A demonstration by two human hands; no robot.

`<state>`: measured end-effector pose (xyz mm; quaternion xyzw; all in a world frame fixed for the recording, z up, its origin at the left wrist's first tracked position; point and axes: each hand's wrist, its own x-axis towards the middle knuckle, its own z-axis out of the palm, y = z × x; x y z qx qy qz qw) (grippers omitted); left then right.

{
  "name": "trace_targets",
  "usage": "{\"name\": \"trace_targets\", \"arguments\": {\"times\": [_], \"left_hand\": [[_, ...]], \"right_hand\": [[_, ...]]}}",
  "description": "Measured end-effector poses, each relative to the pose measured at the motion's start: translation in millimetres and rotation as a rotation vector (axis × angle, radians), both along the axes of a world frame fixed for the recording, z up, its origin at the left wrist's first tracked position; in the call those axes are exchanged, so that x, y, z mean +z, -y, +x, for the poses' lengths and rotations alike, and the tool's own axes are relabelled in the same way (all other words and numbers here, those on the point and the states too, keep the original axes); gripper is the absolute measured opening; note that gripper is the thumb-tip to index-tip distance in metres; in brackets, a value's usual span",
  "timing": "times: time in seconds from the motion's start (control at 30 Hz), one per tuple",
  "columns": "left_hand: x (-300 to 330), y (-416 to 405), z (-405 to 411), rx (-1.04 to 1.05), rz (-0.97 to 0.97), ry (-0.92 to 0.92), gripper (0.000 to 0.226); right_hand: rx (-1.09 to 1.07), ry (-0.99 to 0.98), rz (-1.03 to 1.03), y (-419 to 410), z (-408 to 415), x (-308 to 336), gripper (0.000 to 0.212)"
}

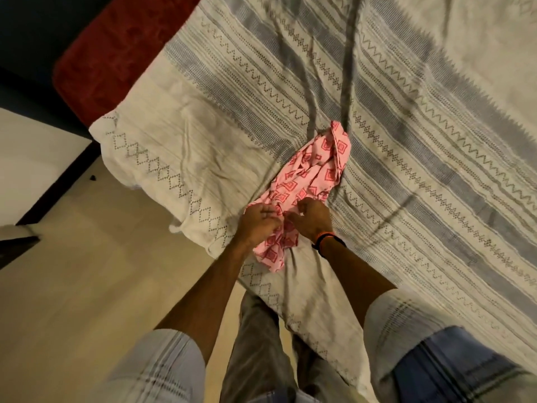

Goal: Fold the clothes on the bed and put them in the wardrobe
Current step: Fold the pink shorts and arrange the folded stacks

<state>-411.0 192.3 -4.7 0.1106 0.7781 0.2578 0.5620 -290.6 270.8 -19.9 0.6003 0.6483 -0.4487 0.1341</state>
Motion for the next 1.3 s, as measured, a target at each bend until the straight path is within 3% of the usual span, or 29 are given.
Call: {"name": "trace_targets", "arguments": {"times": [0.1, 0.23, 0.43, 0.53, 0.7, 0.83, 0.9, 1.0, 1.2, 1.3], "left_hand": [[0.7, 5.2, 0.5, 0.003, -0.017, 0.047, 0.031], [12.7, 6.0, -1.4, -0.035, -0.002, 0.039, 0.043], [64.3, 12.6, 20.0, -0.166, 0.059, -0.198, 0.036], [82.0, 21.0, 28.4, -0.135, 0.117, -0.288, 0.028], [108.9, 29.5, 34.5, -0.199, 0.179, -0.428, 0.033], [172.6, 51.0, 62.8, -0.27, 0.32, -0.593, 0.028], [176.3, 45.7, 56.6, -0.272, 0.333, -0.614, 0.027], [206.0, 57.4, 69.7, -0.266, 0.372, -0.678, 0.028], [252.9, 69.3, 94.5, -0.238, 0.417, -0.743, 0.017], [275.9, 78.8, 103.3, -0.255, 0.446, -0.78, 0.006]], "right_hand": [[-0.003, -0.033, -0.023, 6.6, -0.7, -4.8, 0.032], [-0.046, -0.148, -0.082, 12.6, -5.7, 3.7, 0.031], [-0.197, -0.446, -0.16, 20.5, 8.8, 58.5, 0.004], [-0.187, -0.553, -0.207, 28.0, 17.6, 84.0, 0.017], [-0.058, -0.468, 0.128, 37.3, 31.3, 105.0, 0.01], [0.045, -0.476, 0.452, 52.7, 63.9, 152.1, 0.039], [0.112, -0.47, 0.484, 41.8, 56.6, 151.8, 0.042], [0.23, -0.552, 0.516, 47.8, 67.8, 177.5, 0.022], [0.109, -0.738, 0.555, 53.7, 101.0, 232.4, 0.013], [0.179, -0.775, 0.624, 56.8, 111.7, 260.9, 0.014]]}}
